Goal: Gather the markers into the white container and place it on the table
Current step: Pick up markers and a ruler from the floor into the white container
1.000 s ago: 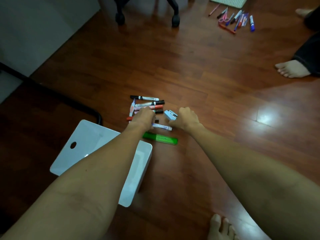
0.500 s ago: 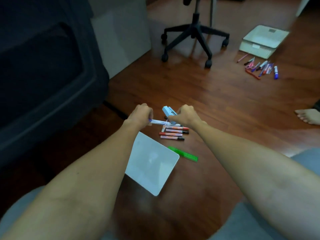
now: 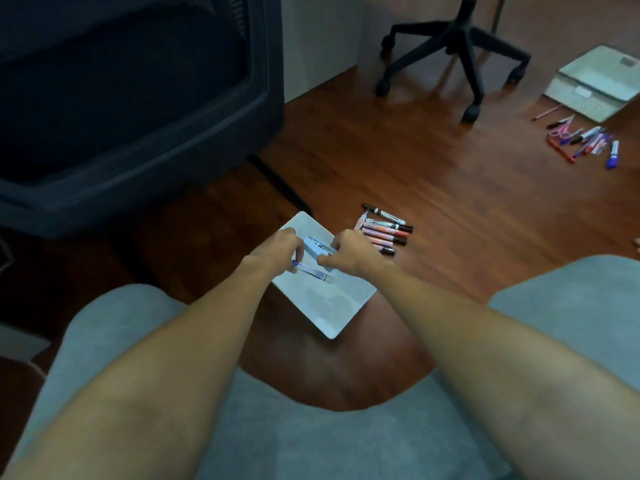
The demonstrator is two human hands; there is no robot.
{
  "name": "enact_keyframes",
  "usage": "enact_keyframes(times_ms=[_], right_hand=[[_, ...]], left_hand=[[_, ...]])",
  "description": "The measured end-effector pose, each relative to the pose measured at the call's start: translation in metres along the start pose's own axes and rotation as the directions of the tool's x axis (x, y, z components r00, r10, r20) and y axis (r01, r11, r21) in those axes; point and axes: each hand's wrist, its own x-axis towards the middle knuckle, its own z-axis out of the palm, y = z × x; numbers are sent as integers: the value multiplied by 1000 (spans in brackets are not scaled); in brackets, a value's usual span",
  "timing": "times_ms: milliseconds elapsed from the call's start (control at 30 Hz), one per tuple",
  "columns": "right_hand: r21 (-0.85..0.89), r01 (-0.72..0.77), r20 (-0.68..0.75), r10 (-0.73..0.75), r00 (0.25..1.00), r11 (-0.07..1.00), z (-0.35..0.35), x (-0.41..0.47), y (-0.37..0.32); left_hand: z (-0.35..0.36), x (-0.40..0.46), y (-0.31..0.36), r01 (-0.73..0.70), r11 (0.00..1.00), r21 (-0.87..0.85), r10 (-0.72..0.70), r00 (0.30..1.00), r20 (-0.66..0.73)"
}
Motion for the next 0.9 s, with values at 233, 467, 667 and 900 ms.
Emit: enact_keyframes(times_ms=[233, 467, 667, 900], right_hand=[[-252, 47, -30, -56, 998, 967, 26, 1, 14], [-59, 82, -149, -90, 985, 995, 7, 12, 19], [45, 18, -307, -3, 952, 999, -38, 28, 45], [96, -148, -290, 170, 942, 984, -47, 37, 111]], left_hand=[[22, 0, 4, 11, 1000, 10, -12, 999, 32], [0, 12, 5, -76, 997, -18, 73, 991, -115], [-32, 42, 43, -96, 986, -136, 61, 969, -238], [-31, 81, 89, -100, 984, -146, 61, 966, -253]])
